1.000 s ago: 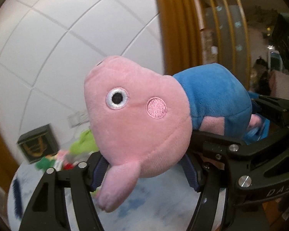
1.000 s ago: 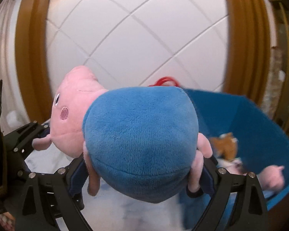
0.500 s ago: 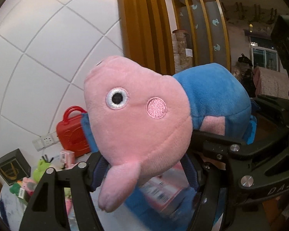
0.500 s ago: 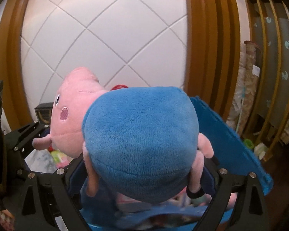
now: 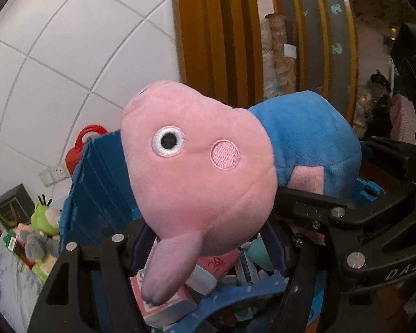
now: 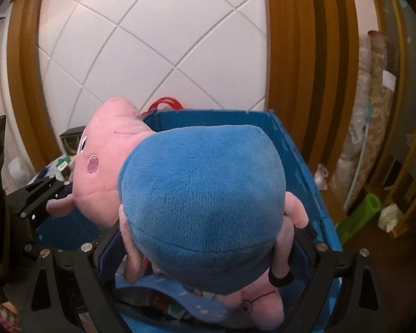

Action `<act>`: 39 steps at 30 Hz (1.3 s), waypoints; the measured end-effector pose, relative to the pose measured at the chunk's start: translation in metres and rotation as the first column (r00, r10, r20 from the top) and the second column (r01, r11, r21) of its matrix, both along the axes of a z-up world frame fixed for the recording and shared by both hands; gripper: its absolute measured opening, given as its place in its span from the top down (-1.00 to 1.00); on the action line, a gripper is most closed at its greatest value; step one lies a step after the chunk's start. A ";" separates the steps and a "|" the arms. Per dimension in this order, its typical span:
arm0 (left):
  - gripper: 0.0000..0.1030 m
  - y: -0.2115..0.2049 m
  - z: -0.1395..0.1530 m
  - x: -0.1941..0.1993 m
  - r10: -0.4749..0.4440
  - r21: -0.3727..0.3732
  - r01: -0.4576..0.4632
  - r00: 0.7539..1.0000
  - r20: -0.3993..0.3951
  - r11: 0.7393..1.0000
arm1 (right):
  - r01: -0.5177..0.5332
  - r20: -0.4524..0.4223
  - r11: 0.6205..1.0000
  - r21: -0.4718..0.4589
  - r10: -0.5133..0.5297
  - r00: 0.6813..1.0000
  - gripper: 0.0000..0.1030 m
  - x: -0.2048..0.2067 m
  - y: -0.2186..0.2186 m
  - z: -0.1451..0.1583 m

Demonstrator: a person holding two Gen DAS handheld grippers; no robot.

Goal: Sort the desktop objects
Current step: 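Lower the pig plush into the crate and open both tools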

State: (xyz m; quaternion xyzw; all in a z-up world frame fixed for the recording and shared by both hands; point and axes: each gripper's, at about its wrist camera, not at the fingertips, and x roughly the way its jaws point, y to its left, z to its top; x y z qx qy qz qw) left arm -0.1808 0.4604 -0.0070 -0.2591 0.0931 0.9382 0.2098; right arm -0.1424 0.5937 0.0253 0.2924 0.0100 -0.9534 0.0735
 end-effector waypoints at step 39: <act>-0.50 0.012 -0.019 0.017 0.212 -0.024 -0.211 0.974 0.076 0.977 | 0.067 0.033 0.998 0.010 -0.067 0.997 -1.00 0.006 0.058 -0.019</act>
